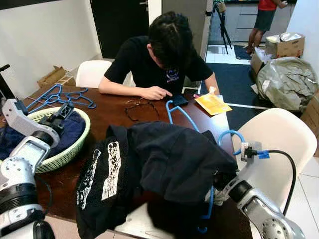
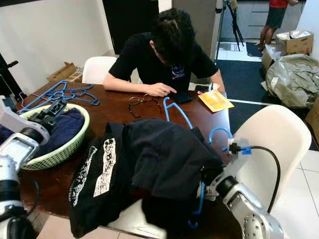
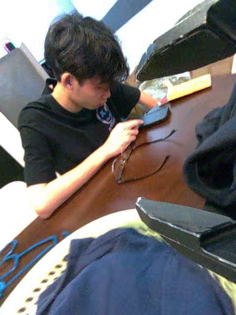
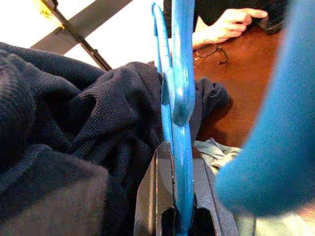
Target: Hang hanger
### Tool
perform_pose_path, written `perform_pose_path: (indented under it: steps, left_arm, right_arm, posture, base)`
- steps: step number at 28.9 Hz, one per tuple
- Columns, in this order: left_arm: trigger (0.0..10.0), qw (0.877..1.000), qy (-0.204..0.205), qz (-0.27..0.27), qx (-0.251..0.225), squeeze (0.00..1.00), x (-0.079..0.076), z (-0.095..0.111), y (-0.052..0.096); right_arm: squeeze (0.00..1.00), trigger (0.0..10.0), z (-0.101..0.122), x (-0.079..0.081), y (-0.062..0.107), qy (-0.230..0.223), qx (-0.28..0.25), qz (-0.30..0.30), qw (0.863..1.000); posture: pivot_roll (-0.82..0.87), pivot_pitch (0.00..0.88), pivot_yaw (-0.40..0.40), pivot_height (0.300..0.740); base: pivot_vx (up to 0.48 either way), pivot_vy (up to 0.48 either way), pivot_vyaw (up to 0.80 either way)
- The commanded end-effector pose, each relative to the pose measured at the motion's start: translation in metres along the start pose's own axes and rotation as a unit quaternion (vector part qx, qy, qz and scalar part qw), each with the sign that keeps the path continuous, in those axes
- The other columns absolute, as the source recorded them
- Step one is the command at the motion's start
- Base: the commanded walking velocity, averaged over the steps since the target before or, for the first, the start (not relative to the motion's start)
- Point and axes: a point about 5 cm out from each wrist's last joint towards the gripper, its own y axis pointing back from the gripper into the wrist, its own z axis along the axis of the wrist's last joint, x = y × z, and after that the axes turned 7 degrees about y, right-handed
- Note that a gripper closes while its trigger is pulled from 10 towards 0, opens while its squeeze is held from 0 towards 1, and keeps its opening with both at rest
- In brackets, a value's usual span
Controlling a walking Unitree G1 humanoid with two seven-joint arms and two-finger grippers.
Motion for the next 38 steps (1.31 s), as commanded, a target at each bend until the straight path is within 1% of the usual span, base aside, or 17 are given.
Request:
perform_pose_path:
  steps: [1, 3, 5, 7, 9, 13, 14, 17, 23, 24, 25, 26, 27, 29, 31, 38]
  left_arm:
    - [10.0, 1.0, 0.026, 0.012, 0.003, 0.0, 0.003, -0.003, -0.002]
    - [10.0, 0.995, 0.075, 0.056, 0.034, 0.0, 0.013, -0.02, -0.009]
    - [10.0, 0.995, 0.075, 0.056, 0.034, 0.0, 0.013, -0.02, -0.009]
    - [10.0, 0.99, 0.097, 0.078, 0.067, 0.0, 0.016, -0.034, -0.012]
    - [10.0, 0.987, 0.106, 0.081, 0.087, 0.0, 0.016, -0.04, -0.014]
    - [10.0, 0.986, 0.111, 0.08, 0.092, 0.0, 0.015, -0.042, -0.015]
    - [10.0, 0.985, 0.116, 0.078, 0.101, 0.0, 0.013, -0.044, -0.015]
    - [10.0, 0.985, 0.116, 0.078, 0.101, 0.0, 0.013, -0.044, -0.015]
    - [10.0, 0.982, 0.132, 0.051, 0.126, 0.0, 0.005, -0.049, -0.018]
    - [10.0, 0.98, 0.135, 0.046, 0.138, 0.0, 0.002, -0.051, -0.019]
    - [10.0, 0.98, 0.135, 0.046, 0.138, 0.0, 0.002, -0.051, -0.019]
    - [10.0, 0.978, 0.138, 0.042, 0.153, 0.0, 0.001, -0.054, -0.019]
    - [10.0, 0.978, 0.138, 0.042, 0.153, 0.0, 0.001, -0.054, -0.019]
    - [10.0, 0.972, 0.134, 0.052, 0.186, 0.0, 0.003, -0.063, -0.018]
    - [10.0, 0.969, 0.133, 0.059, 0.202, 0.0, 0.005, -0.068, -0.017]
    - [10.0, 0.968, 0.123, 0.061, 0.212, 0.0, 0.007, -0.071, -0.018]
  right_arm:
    - [0.0, 10.0, 0.0, -0.001, 0.001, 0.0, 0.005, -0.003, 1.0]
    - [0.0, 10.0, 0.001, -0.002, 0.002, 0.002, 0.005, -0.006, 1.0]
    - [0.0, 10.0, 0.001, -0.002, 0.002, 0.002, 0.005, -0.006, 1.0]
    - [0.0, 10.0, 0.001, -0.002, 0.003, 0.004, 0.006, -0.008, 1.0]
    - [0.0, 10.0, 0.002, -0.003, 0.003, 0.005, 0.007, -0.009, 1.0]
    - [0.0, 10.0, 0.002, -0.003, 0.003, 0.005, 0.007, -0.009, 1.0]
    - [0.0, 10.0, 0.002, -0.003, 0.003, 0.005, 0.007, -0.009, 1.0]
    - [0.0, 10.0, 0.002, -0.003, 0.003, 0.005, 0.007, -0.009, 1.0]
    - [0.0, 10.0, 0.002, -0.003, 0.003, 0.007, 0.008, -0.011, 1.0]
    - [0.0, 10.0, 0.002, -0.004, 0.003, 0.007, 0.008, -0.011, 1.0]
    - [0.0, 10.0, 0.002, -0.004, 0.003, 0.007, 0.008, -0.011, 1.0]
    - [0.0, 10.0, 0.002, -0.004, 0.003, 0.008, 0.008, -0.012, 1.0]
    - [0.0, 10.0, 0.002, -0.004, 0.003, 0.008, 0.008, -0.012, 1.0]
    - [0.0, 10.0, 0.002, -0.004, 0.003, 0.009, 0.008, -0.012, 1.0]
    - [0.0, 10.0, 0.002, -0.004, 0.003, 0.01, 0.008, -0.013, 1.0]
    - [0.0, 10.0, 0.002, -0.004, 0.004, 0.012, 0.009, -0.015, 1.0]
  posture:
    - [-0.04, 0.0, 0.032, 0.74]
    - [-0.05, 0.0, 0.03, 0.74]
    - [-0.05, 0.0, 0.03, 0.74]
    - [-0.05, 0.0, 0.027, 0.74]
    - [-0.05, 0.0, 0.027, 0.74]
    - [-0.05, 0.0, 0.027, 0.74]
    - [-0.05, 0.0, 0.027, 0.74]
    - [-0.05, 0.0, 0.027, 0.74]
    - [-0.05, 0.0, 0.027, 0.74]
    - [-0.05, 0.0, 0.027, 0.74]
    - [-0.05, 0.0, 0.027, 0.74]
    - [-0.05, 0.0, 0.027, 0.74]
    - [-0.05, 0.0, 0.027, 0.74]
    - [-0.05, 0.0, 0.027, 0.74]
    - [-0.05, 0.0, 0.027, 0.74]
    - [-0.07, 0.0, 0.03, 0.74]
  base:
    - [0.0, 0.0, 0.0]
    - [0.0, 0.0, 0.0]
    - [0.0, 0.0, 0.0]
    - [0.0, 0.0, 0.0]
    - [0.0, 0.0, 0.0]
    - [0.0, 0.0, 0.0]
    - [0.0, 0.0, 0.0]
    - [0.0, 0.0, 0.0]
    - [0.0, 0.0, 0.0]
    - [0.0, 0.0, 0.0]
    - [0.0, 0.0, 0.0]
    - [0.0, 0.0, 0.0]
    - [0.0, 0.0, 0.0]
    - [0.0, 0.0, 0.0]
    - [0.0, 0.0, 0.0]
    - [0.0, 0.0, 0.0]
